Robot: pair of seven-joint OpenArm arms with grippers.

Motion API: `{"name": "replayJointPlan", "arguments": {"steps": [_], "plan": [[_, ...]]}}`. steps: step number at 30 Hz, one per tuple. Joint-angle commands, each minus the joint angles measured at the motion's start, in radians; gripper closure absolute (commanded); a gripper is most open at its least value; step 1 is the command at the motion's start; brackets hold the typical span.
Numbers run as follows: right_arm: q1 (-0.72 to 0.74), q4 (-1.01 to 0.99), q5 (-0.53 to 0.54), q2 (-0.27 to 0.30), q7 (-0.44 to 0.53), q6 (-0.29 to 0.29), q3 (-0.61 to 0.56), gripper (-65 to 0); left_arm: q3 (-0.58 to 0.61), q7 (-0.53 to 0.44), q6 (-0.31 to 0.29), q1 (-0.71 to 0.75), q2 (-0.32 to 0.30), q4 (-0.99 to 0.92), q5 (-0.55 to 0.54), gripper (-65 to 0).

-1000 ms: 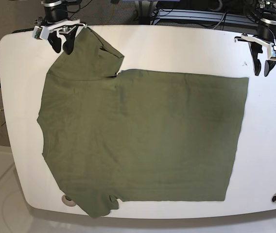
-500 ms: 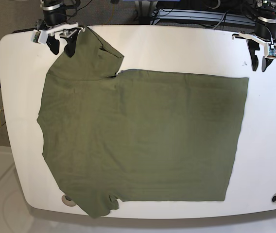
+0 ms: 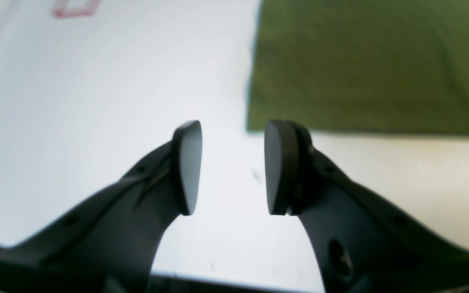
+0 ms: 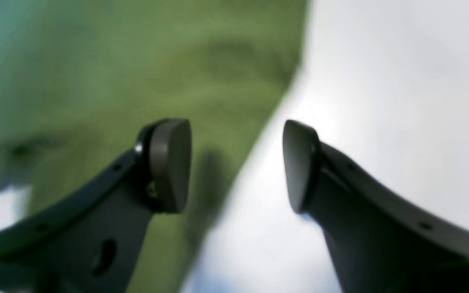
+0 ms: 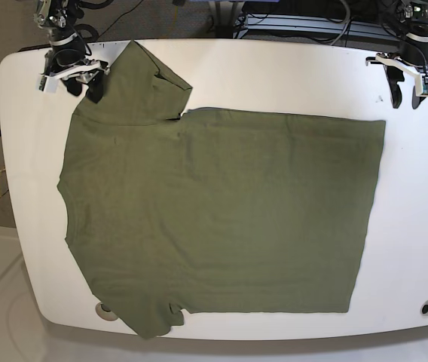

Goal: Fold the T-shirt properly
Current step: 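Move both grippers down toward the shoulder corners of the green shirt, then grasp the shirt's shoulder corners with the left and right grippers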

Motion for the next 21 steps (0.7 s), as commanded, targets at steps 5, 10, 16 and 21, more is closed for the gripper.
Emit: {"name": "replayJointPlan", "arguments": {"steps": [5,10,16,21], "plan": [[0.043,-0.059,0.012,0.036,-0.046,0.003,-0.002,-32.7,-0.019,-0.013,0.005,0.009,-0.007,0.022,-0.01,-20.1],[0.058,-0.086,-0.007,0.041,-0.045,0.003,-0.002,-32.5,-0.008,-0.046,0.004,0.017,-0.012,0.026,0.004,-19.8],[0.072,-0.09,-0.023,0.045,-0.054,0.008,-0.002,-33.0,0.003,-0.111,0.004,0.02,-0.013,0.021,0.024,-17.9],[0.056,-0.081,-0.019,0.038,-0.062,0.01,-0.013,-33.3,0.0,-0.125,0.004,0.022,-0.012,0.019,0.027,-17.6]]}}
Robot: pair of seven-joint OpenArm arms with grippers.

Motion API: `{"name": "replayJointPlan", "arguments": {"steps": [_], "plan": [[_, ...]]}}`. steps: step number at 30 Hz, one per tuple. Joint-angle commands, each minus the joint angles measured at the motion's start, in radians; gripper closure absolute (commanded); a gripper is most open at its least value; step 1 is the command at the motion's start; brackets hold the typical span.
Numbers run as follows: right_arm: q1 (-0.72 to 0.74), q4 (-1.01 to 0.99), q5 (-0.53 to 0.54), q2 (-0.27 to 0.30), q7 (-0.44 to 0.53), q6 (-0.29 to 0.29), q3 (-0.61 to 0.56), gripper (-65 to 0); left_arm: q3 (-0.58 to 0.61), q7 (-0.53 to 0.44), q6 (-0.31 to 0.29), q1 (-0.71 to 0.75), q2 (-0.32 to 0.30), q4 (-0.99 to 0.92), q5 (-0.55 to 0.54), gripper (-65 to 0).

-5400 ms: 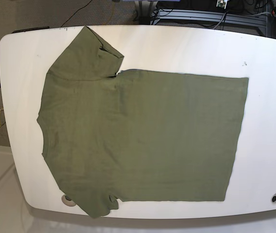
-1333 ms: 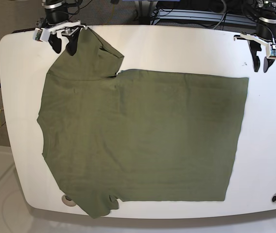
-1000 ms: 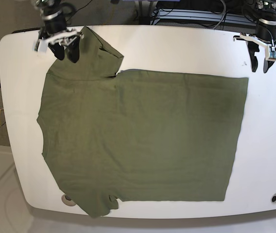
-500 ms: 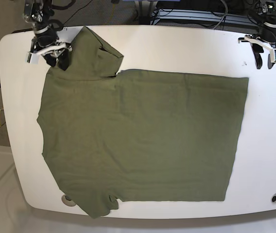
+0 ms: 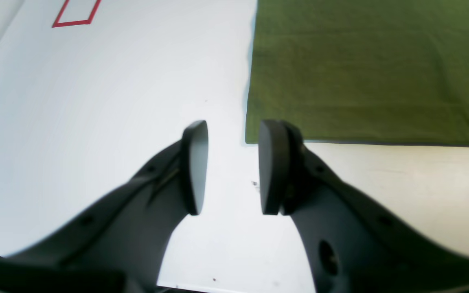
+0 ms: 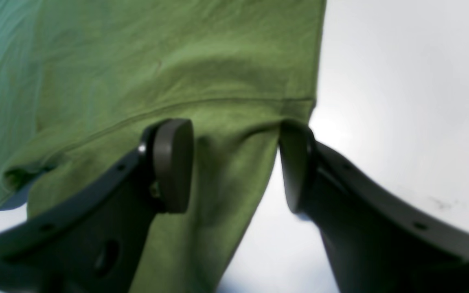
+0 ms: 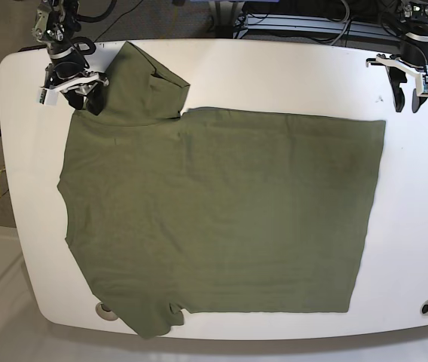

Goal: Fold the T-shirt properly
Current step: 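Grasp the shirt's shoulder corners with the left and right grippers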

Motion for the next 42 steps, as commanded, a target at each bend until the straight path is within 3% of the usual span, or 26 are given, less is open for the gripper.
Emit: {"name": "replayJointPlan", "arguments": {"steps": [1,19,23,25,29,33,35,42], "plan": [[-0.036,0.014,-0.008,-0.001,-0.057,-0.017,-0.013,-33.4,-0.012,-0.046,0.004,0.01,-0.007,0.013,0.008,-17.6],[-0.035,0.018,-0.021,-0.01,-0.095,-0.009,-0.102,-35.4,-0.011,0.003,0.005,-0.009,-0.007,0.02,-0.002,-21.5],[-0.045,0.021,-0.023,-0.01,-0.124,-0.013,-0.115,-28.0,-0.01,0.009,0.005,-0.014,-0.006,0.018,-0.001,-21.5],[-0.025,0.016,-0.037,-0.007,-0.154,-0.041,-0.138,-11.4,-0.011,0.029,0.005,-0.023,-0.004,0.009,0.002,-21.3],[-0.012,0.013,-0.05,-0.007,-0.176,-0.053,-0.142,0.0,-0.009,0.072,0.006,-0.046,-0.002,0.0,-0.001,-20.9],[0.002,0.011,-0.057,-0.008,-0.182,-0.06,-0.139,0.0,-0.021,0.106,0.006,-0.078,0.001,-0.021,-0.015,-20.3],[0.008,0.019,-0.055,-0.005,-0.172,-0.043,-0.124,0.0,-0.086,0.183,-0.009,-0.147,0.003,-0.082,-0.097,-20.3],[0.012,0.02,-0.056,-0.007,-0.166,-0.031,-0.121,0.0,-0.17,0.294,-0.088,-0.206,-0.018,-0.17,-0.264,-25.5]]}}
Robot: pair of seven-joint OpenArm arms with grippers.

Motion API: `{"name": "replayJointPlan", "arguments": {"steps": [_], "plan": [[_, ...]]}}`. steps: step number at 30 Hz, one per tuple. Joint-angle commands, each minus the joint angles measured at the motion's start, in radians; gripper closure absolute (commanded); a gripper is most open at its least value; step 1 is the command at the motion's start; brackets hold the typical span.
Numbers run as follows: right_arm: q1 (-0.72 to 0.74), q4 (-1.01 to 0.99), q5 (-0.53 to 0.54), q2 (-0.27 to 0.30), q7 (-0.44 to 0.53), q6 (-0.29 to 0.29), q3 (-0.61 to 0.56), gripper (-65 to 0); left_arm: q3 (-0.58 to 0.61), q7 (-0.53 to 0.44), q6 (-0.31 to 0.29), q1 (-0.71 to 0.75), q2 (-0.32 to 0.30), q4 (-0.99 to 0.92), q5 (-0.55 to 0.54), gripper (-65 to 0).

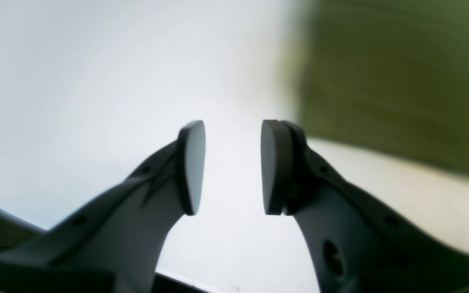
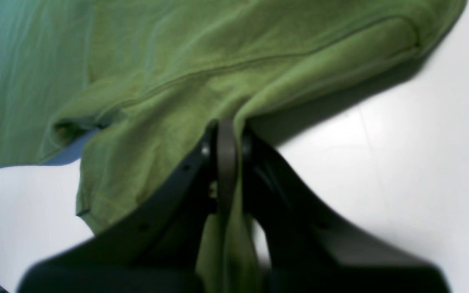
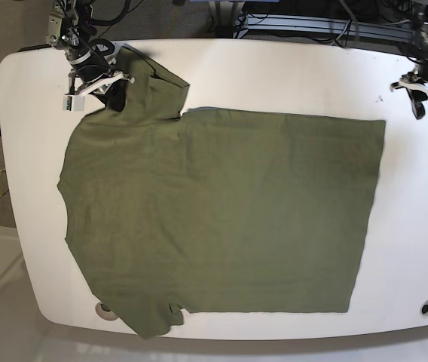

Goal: Fold the T-shirt properly
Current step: 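Grasp the shirt's shoulder corners with the left and right grippers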

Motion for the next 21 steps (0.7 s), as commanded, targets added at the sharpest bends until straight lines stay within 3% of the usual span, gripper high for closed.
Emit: {"name": "replayJointPlan", "arguments": {"steps": [1,3,5,9,17,21], "plan": [[-0.015,-0.006,-0.048,0.004,-0.057,-0.024,0.003,0.0,-0.044,0.035,-0.069,-0.018,-0.036,-0.037,-0.105,-26.8],[-0.016,-0.004,-0.044,0.003,-0.053,-0.013,0.006,0.0,-0.063,0.061,-0.101,-0.029,-0.051,-0.062,-0.157,-30.8],[-0.018,0.005,-0.027,0.006,-0.046,-0.003,0.007,0.0,-0.111,0.112,-0.171,-0.057,-0.082,-0.123,-0.273,-37.6],[-0.019,0.007,-0.026,0.007,-0.042,-0.001,0.008,0.0,-0.122,0.163,-0.209,-0.088,-0.118,-0.19,-0.336,-39.7],[-0.013,0.014,-0.021,0.009,-0.025,-0.007,0.001,0.0,-0.125,0.234,-0.196,-0.166,-0.197,-0.327,-0.401,-37.2],[-0.012,0.019,-0.019,0.011,-0.026,-0.008,0.001,0.0,-0.11,0.25,-0.186,-0.201,-0.202,-0.367,-0.38,-36.1]]}}
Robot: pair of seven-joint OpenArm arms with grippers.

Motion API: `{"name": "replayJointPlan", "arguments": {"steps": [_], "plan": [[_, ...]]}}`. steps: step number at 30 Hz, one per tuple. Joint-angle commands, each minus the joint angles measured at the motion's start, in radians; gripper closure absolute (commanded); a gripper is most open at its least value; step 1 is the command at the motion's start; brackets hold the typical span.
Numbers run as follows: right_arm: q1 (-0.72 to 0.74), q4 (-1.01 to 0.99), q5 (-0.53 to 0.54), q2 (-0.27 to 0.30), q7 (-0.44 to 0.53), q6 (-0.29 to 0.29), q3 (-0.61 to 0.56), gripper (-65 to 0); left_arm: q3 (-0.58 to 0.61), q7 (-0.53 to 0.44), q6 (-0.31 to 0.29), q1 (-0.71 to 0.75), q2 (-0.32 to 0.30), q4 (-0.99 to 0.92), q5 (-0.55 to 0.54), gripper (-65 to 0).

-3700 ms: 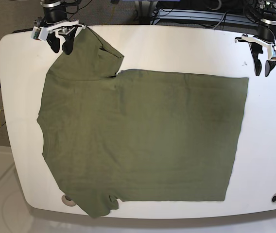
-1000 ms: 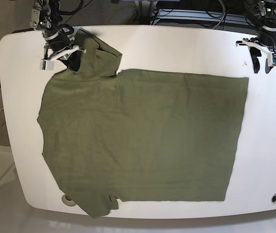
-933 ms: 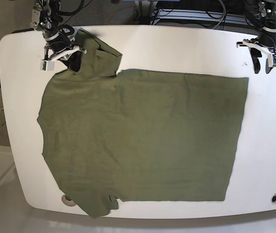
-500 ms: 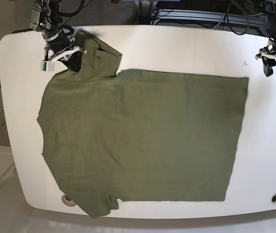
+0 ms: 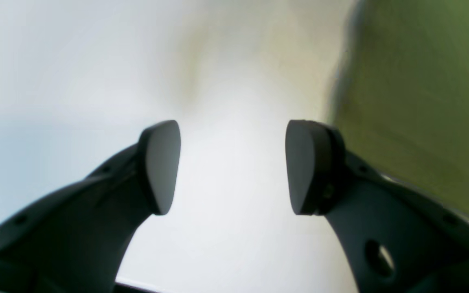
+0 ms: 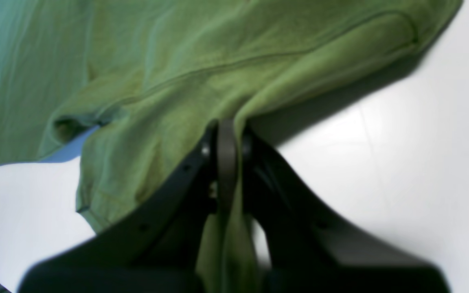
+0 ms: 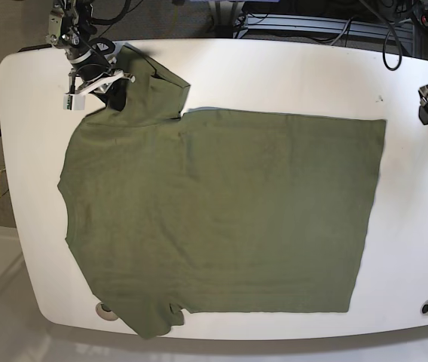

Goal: Fold the T-shirt properly
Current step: 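Grasp the shirt's shoulder corners with the left and right grippers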

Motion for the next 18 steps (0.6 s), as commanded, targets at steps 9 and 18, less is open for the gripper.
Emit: {"name": "replayJointPlan", "arguments": {"steps": [9,18], "plan": [[-0.004,0.015,-0.031,0.012,-0.041,-0.015,0.009,0.0,0.139,-0.038,0.037,-0.115,-0.013,-0.099,0.146,-34.0],[-0.005,0.008,-0.036,0.006,-0.032,-0.015,0.004,0.0,0.245,-0.048,-0.078,-0.182,0.013,-0.18,0.161,-33.2]]}}
